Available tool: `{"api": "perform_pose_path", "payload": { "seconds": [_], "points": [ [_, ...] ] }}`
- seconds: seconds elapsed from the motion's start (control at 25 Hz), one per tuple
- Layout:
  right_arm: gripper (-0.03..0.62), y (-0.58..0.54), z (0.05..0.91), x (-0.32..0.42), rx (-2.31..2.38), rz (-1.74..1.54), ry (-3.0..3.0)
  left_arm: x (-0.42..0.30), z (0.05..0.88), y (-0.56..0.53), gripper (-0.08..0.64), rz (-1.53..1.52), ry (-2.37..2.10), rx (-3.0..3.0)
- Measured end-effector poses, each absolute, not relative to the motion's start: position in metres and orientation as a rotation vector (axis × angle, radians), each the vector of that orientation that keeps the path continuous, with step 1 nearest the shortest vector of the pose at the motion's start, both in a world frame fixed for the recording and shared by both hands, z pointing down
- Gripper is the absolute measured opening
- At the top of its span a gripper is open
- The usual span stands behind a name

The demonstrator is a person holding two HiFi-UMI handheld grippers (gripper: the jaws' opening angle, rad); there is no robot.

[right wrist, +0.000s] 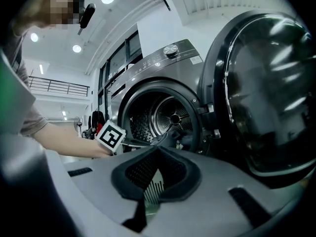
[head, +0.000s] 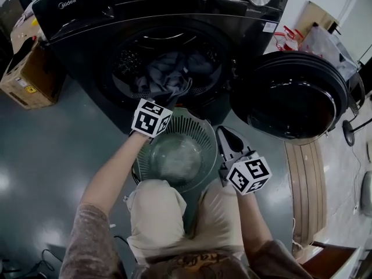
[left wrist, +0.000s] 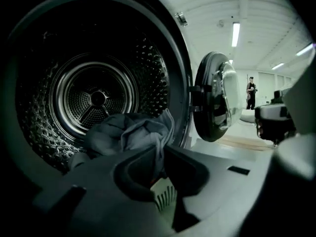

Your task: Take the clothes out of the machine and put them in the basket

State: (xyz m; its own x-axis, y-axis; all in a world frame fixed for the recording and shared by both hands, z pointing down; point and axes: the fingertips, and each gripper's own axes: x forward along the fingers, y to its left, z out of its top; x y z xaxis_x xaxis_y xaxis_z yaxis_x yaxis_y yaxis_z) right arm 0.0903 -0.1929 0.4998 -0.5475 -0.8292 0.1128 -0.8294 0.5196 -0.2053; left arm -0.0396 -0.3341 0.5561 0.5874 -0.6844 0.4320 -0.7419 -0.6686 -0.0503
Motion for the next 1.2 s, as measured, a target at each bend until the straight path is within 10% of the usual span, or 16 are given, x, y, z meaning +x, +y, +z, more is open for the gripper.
{"api": "perform_pose_path", "payload": {
  "seconds": [0.76, 0.92, 1.2],
  "points": [
    [-0.003, -0.199, 0.475, 0.078, 1.411, 0.296, -2.834, -0.010, 0.505, -0.173, 0.054, 0.583, -0.846, 2.798],
    [-0.003, -0.196, 0.477, 0.077, 1.405, 0.302, -2.836, -0.019, 0.498, -0.191, 0.289, 0.521, -1.009, 2.796],
    [-0.003, -0.192, 0.479, 0.085, 1.431, 0.318, -2.823, -0.036, 0.513, -0.261, 0.387, 0.534, -1.235, 2.739]
  ]
}}
